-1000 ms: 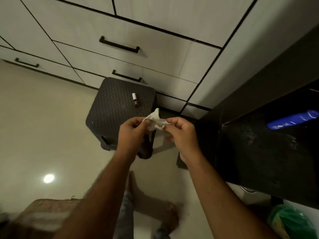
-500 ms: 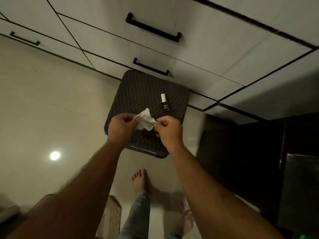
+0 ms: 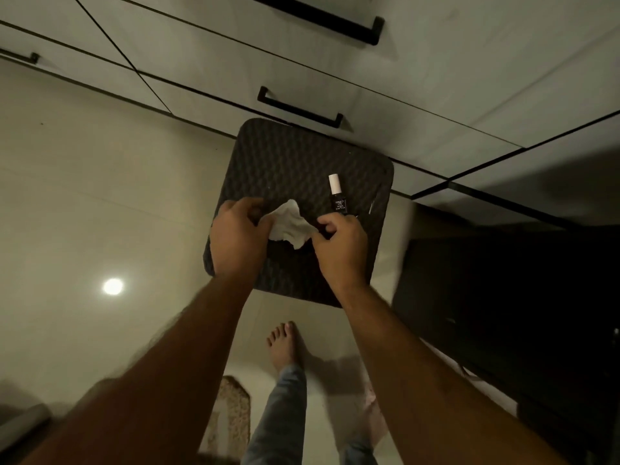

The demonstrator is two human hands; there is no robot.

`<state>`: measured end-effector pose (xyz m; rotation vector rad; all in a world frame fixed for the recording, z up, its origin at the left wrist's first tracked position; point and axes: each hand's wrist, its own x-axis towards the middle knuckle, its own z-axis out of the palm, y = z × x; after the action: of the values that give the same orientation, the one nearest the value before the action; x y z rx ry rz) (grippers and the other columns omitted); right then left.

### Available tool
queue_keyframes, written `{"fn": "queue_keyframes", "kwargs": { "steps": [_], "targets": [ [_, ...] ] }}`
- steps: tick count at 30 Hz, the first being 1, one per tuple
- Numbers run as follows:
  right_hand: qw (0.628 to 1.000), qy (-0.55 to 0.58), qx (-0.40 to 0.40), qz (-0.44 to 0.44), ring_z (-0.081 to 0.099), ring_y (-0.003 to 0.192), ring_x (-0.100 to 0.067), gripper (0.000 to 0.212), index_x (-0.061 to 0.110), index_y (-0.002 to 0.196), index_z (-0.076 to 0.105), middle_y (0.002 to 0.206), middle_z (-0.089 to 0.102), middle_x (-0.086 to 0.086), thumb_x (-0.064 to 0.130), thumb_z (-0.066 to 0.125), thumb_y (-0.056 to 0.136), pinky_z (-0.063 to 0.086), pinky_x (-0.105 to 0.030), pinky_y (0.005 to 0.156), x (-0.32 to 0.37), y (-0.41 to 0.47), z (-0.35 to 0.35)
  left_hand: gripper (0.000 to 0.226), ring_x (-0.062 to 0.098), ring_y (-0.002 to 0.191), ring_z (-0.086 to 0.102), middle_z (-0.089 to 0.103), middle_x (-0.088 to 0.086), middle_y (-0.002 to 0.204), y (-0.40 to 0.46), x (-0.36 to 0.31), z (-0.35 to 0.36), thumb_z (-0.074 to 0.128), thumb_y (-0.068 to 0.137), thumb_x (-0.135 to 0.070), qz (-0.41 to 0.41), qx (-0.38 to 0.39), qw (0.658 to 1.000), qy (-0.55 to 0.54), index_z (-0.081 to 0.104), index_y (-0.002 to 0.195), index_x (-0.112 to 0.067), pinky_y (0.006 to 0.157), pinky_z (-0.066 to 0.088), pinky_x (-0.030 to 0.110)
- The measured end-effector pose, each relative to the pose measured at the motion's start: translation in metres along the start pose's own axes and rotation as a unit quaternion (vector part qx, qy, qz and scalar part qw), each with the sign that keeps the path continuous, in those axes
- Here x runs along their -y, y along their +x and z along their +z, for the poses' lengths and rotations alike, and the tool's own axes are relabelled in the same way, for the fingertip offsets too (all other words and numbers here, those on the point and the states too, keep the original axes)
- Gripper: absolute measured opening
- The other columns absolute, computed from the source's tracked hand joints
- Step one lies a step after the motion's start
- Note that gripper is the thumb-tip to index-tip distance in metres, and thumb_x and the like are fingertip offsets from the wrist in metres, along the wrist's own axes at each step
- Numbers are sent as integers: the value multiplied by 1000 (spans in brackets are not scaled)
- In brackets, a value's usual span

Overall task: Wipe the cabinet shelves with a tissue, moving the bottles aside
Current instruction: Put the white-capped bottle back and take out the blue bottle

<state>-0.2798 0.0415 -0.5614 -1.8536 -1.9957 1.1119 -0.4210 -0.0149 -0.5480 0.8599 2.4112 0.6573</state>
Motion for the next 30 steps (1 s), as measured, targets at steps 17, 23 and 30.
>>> {"fn": "queue_keyframes", "kwargs": {
  "steps": [17,23,30],
  "targets": [
    [998,-29,30,37,66,86,-18,15,12,100,76,96,73,-6,17,63,92,54,-34,82,-6,61,-35,19,23,91,67,71,10,97,33,-83,67,61,93,-24,-5,182,980,77,72,104,-12,76,51,32],
    [995,60,35,77,66,82,-15,13,16,98,77,89,73,-1,15,66,90,57,-38,82,-14,54,-41,16,22,83,70,73,9,92,19,-78,66,63,91,-14,-35,166,983,-66,73,103,-12,82,57,39],
    [967,224,56,106,69,88,-13,16,14,106,71,98,73,-1,13,64,92,55,-23,61,-16,6,-91,18,13,66,67,72,1,80,-40,-92,31,63,92,-17,9,159,971,-180,71,108,-15,64,58,30]
  ]
}}
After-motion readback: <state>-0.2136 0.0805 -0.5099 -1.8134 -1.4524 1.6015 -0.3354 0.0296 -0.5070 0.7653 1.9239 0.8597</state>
